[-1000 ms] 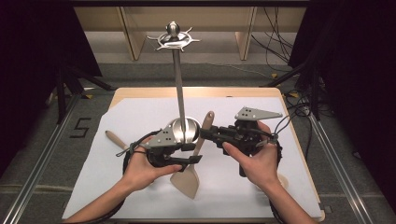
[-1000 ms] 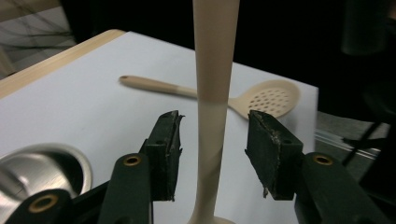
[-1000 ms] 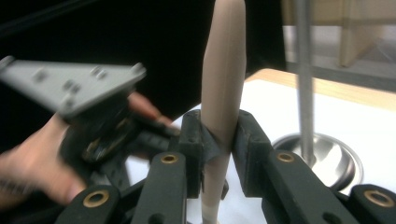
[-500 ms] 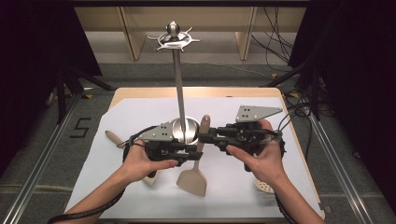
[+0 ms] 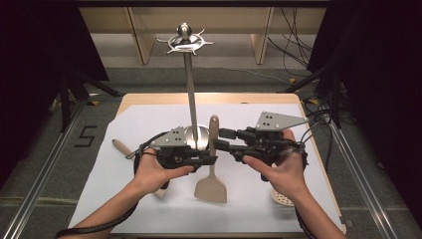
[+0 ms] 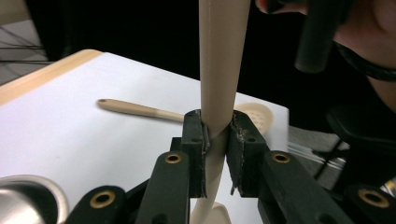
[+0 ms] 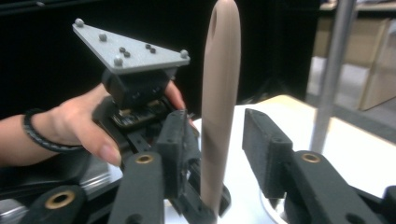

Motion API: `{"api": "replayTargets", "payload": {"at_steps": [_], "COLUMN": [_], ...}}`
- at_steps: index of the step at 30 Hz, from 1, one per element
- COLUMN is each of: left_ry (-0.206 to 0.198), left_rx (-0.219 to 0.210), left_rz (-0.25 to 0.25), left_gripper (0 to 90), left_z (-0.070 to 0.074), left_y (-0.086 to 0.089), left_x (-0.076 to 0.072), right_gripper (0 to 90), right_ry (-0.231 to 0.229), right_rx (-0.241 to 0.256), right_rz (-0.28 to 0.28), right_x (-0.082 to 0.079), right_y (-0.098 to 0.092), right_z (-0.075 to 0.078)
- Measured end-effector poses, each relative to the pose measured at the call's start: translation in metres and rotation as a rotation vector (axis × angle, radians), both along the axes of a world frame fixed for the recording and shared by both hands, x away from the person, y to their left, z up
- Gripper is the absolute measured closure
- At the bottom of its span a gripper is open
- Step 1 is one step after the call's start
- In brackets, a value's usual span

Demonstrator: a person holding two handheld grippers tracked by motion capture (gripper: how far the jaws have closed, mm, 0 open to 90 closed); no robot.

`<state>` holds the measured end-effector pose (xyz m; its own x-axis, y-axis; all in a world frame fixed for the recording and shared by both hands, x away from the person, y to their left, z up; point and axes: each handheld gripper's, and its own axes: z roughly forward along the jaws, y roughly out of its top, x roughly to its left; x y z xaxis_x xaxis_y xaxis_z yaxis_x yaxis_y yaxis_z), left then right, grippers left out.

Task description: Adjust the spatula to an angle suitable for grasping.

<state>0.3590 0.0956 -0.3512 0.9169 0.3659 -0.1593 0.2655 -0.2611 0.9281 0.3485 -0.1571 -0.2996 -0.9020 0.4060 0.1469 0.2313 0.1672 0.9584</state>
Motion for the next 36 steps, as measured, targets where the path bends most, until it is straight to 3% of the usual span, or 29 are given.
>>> {"api": "replayTargets", "payload": {"at_steps": [3,6,9,11,13,16,20,21,22,25,26,27,28,29,31,32,33,35,36], "left_ry": [0.021,0.03,0.04,0.04,0.04,0.049,0.067,0.07,0.063,0.065,0.065,0.068,0.069,0.071,0.069,0.067,0.062,0.075,0.084], "left_rx": [-0.006,-0.007,0.002,0.01,0.014,0.019,0.021,0.018,0.021,0.027,0.033,0.031,0.028,0.027,0.026,0.023,0.024,0.029,0.027], "left_rz": [0.063,0.107,0.15,0.17,0.186,0.212,0.24,0.245,0.243,0.26,0.27,0.272,0.276,0.283,0.294,0.297,0.305,0.318,0.327], "left_gripper": [77.2,77.1,77.1,77.1,77.1,77.1,77.1,77.1,77.1,77.1,77.2,77.1,77.1,77.1,77.1,77.1,77.1,77.2,77.1], "left_z": [0.003,0.006,0.008,0.009,0.012,0.016,0.021,0.023,0.024,0.029,0.031,0.032,0.034,0.035,0.039,0.041,0.042,0.046,0.048], "left_y": [0.001,0.002,0.001,0.001,0.001,0.0,-0.002,-0.002,-0.003,-0.004,-0.004,-0.004,-0.003,-0.003,-0.002,-0.002,-0.003,-0.003,-0.003], "left_x": [0.001,0.003,0.004,0.005,0.007,0.01,0.013,0.013,0.015,0.016,0.017,0.018,0.019,0.021,0.023,0.025,0.026,0.028,0.029], "right_gripper": [60.3,58.8,57.6,57.4,56.9,56.7,56.6,56.6,56.6,56.6,56.6,56.6,56.6,56.6,56.6,56.6,56.5,56.6,56.6], "right_ry": [-0.01,-0.007,-0.027,0.004,-0.023,0.025,0.045,0.017,0.049,0.071,0.046,0.054,0.091,0.075,0.1,0.074,0.112,0.074,0.1], "right_rx": [0.025,0.01,-0.048,-0.074,-0.117,-0.137,-0.164,-0.189,-0.185,-0.204,-0.212,-0.215,-0.214,-0.201,-0.219,-0.208,-0.221,-0.229,-0.232], "right_rz": [-0.039,-0.104,-0.18,-0.213,-0.239,-0.291,-0.338,-0.328,-0.333,-0.355,-0.337,-0.35,-0.365,-0.355,-0.369,-0.37,-0.369,-0.36,-0.362], "right_x": [-0.001,0.0,0.003,0.003,0.006,0.005,0.005,0.007,0.006,0.005,0.008,0.007,0.005,0.006,0.005,0.006,0.004,0.008,0.007], "right_y": [-0.009,-0.019,-0.028,-0.032,-0.036,-0.039,-0.043,-0.045,-0.044,-0.045,-0.046,-0.047,-0.047,-0.047,-0.049,-0.049,-0.049,-0.051,-0.051], "right_z": [-0.001,-0.007,-0.016,-0.023,-0.03,-0.041,-0.055,-0.058,-0.062,-0.068,-0.071,-0.072,-0.074,-0.077,-0.079,-0.082,-0.081,-0.084,-0.084]}}
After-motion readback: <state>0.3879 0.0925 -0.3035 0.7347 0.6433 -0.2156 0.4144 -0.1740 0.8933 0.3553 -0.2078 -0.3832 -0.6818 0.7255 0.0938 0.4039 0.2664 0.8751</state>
